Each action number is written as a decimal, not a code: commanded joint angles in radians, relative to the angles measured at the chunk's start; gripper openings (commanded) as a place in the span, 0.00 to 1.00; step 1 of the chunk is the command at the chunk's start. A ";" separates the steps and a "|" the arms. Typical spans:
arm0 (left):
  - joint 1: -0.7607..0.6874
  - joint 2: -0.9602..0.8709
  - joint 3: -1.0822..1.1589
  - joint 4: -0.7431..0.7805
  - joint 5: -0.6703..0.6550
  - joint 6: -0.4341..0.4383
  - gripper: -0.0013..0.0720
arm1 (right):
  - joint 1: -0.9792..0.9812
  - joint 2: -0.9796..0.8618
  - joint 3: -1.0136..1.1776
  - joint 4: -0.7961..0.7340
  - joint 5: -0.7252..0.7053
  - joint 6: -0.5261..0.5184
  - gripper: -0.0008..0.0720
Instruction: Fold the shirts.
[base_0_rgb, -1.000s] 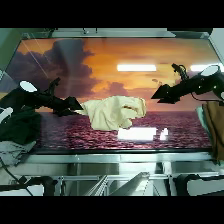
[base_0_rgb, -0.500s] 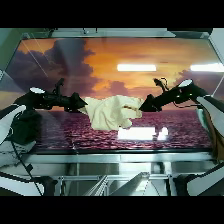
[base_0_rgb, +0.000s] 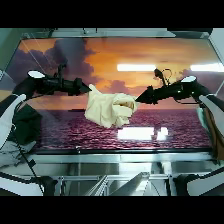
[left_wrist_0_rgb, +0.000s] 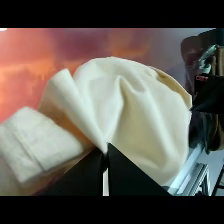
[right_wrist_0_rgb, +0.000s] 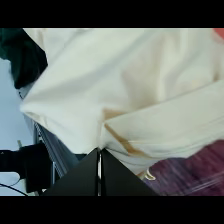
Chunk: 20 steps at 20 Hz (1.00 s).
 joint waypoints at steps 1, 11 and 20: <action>0.013 0.098 0.061 -0.003 -0.049 -0.013 0.03 | -0.035 0.117 0.002 0.017 0.008 -0.009 0.04; 0.247 0.512 0.107 -0.145 -0.290 -0.051 0.03 | -0.158 0.434 0.061 0.321 0.179 -0.105 0.04; 0.661 0.963 0.402 -0.202 -0.126 -0.063 0.04 | -0.176 0.962 0.206 0.016 -0.339 -0.149 0.04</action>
